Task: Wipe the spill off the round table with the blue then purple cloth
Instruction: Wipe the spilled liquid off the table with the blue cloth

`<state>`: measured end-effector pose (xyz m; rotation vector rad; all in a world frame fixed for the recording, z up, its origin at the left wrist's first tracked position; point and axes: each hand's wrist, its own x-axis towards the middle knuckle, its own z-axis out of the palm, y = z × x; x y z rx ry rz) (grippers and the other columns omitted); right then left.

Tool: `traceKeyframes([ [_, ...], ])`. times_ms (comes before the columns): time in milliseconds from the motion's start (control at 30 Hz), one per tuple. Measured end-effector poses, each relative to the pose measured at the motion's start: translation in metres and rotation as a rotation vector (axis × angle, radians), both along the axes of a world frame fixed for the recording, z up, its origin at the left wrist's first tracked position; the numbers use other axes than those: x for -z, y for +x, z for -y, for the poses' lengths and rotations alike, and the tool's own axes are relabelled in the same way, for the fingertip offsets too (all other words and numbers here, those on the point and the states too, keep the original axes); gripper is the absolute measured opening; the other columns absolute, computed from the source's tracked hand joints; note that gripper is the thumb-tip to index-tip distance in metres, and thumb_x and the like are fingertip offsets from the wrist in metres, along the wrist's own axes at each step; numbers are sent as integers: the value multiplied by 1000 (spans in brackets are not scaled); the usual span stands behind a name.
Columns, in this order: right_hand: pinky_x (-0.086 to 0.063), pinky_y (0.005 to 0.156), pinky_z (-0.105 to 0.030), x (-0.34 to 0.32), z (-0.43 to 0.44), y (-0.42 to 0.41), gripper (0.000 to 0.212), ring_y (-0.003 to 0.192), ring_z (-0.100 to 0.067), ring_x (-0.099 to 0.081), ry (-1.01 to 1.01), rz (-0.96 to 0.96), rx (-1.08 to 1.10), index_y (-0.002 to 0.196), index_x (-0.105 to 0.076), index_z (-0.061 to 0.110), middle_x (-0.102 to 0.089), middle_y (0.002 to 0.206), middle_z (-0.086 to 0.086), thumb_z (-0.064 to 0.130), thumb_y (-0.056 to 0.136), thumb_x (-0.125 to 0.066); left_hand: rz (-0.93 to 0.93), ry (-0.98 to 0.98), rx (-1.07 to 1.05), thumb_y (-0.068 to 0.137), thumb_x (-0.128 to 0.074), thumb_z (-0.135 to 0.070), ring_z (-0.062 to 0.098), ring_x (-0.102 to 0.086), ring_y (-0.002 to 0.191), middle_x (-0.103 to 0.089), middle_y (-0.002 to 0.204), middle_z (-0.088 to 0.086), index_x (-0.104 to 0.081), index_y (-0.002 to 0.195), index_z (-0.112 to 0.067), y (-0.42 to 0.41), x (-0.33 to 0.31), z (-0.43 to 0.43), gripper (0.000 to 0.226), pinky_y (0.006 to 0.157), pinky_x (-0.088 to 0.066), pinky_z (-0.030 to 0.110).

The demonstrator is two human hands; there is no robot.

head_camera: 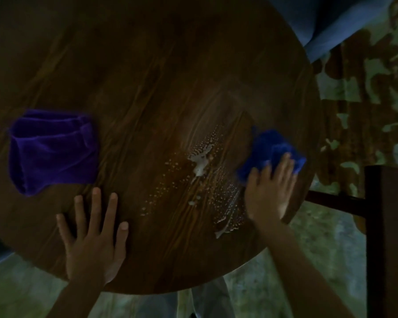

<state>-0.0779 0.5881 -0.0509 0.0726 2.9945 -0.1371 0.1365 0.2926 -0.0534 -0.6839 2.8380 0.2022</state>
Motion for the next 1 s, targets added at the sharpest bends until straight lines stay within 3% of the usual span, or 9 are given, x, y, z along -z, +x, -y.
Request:
traceKeyframes([
  [100, -4, 132, -54, 2, 30, 103, 56, 163, -35, -9, -53, 16, -468, 165, -31, 34, -14, 176, -15, 50, 112, -24, -21, 17, 8, 103, -16, -53, 38, -6, 157, -14, 170, 8, -24, 161, -22, 2, 1, 3, 66, 121, -1, 67],
  [167, -1, 132, -52, 5, 12, 101, 60, 164, -32, -1, -59, 44, -648, 168, -13, 42, -6, 177, -11, 53, 110, -25, -40, 21, 25, 104, -16, -52, 38, -9, 156, -16, 170, 9, -24, 162, -22, 2, 0, 2, 66, 121, 0, 65],
  [233, -7, 131, -56, 0, -9, 75, 62, 163, -34, -4, -26, 55, -490, 167, -18, 40, -6, 177, -13, 52, 108, -28, -60, 22, 32, 104, -18, -51, 39, -13, 156, -19, 170, 9, -24, 162, -23, 0, -2, -1, 64, 121, -1, 64],
  [367, -27, 123, -65, -7, -4, 112, 60, 155, -48, -29, -23, -30, 4, 147, -62, 8, -26, 168, -24, 41, 106, -34, -56, 33, 50, 105, -20, -49, 34, -24, 153, -24, 168, 4, -27, 161, -25, 3, -8, 14, 61, 118, -15, 60],
  [433, -20, 126, -60, -4, 37, 169, 58, 152, -48, -33, -35, 41, -122, 137, -70, 10, -28, 165, -25, 43, 108, -32, -42, 46, 48, 105, -20, -48, 31, -28, 152, -24, 168, 5, -28, 160, -18, 5, -10, 29, 63, 116, -21, 58],
  [600, -9, 131, -57, 1, 109, 126, 59, 163, -31, -5, -152, 15, -598, 167, -23, 39, -13, 176, -13, 54, 110, -26, -36, 36, 67, 105, -21, -47, 26, -21, 154, -20, 168, 6, -24, 160, -14, 7, -5, 36, 64, 120, -10, 60],
  [767, -13, 129, -61, -10, 43, -13, 62, 162, -39, -8, -82, 61, -155, 167, -28, 29, -7, 176, -18, 51, 109, -25, -37, 3, 89, 104, -18, -53, 28, -10, 157, -13, 170, 4, -18, 163, -19, 8, 4, 36, 68, 123, 0, 63],
  [900, -21, 127, -63, -9, 22, 64, 62, 158, -48, -21, 34, 53, -136, 146, -59, 5, -19, 171, -26, 42, 108, -27, -37, -8, 99, 103, -18, -56, 31, -14, 156, -14, 170, 5, -16, 163, -20, 9, 6, 42, 70, 122, 1, 64],
  [1000, -23, 125, -65, -7, 56, 141, 55, 158, -45, -23, 10, 95, -386, 157, -47, 21, -21, 171, -22, 46, 111, -27, -42, -17, 109, 102, -22, -54, 32, -17, 156, -14, 171, 5, -20, 163, -19, 9, 7, 42, 70, 122, -1, 65],
])
